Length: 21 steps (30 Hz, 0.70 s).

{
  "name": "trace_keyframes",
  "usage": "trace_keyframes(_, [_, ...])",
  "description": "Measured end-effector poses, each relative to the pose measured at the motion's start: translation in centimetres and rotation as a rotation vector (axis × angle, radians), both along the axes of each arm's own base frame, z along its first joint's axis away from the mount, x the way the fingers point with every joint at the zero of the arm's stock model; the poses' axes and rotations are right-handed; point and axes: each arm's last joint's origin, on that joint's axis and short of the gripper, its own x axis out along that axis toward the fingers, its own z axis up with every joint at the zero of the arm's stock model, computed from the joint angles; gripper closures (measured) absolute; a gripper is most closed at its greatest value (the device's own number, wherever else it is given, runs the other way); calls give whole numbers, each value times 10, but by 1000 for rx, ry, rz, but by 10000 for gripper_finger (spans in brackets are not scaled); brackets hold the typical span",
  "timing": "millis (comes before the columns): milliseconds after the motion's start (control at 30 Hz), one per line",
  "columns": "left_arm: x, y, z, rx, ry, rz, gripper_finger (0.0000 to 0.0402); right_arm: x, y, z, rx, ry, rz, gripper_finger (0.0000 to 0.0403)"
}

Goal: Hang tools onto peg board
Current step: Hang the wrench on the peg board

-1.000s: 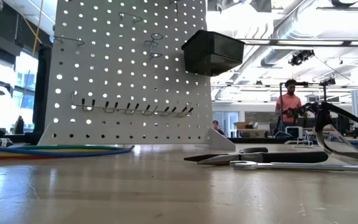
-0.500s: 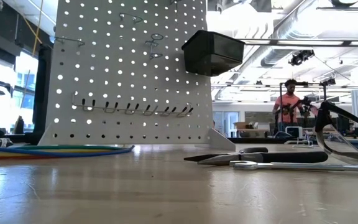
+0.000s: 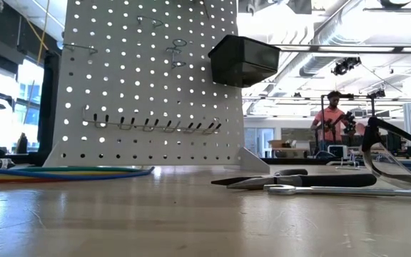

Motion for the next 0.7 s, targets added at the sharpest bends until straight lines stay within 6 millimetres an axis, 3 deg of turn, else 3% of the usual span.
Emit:
trace_keyframes(300, [-31, -17, 28, 78, 36, -67, 175, 0, 1, 0, -18, 5, 22, 181])
trace_keyframes(567, [-70, -28, 66, 100, -57, -49, 154, 0, 1, 0, -34, 7, 23, 181])
trace_keyframes(700, [-81, -45, 78, -1, -154, -164, 154, 0, 2, -1, -14, 16, 70, 181])
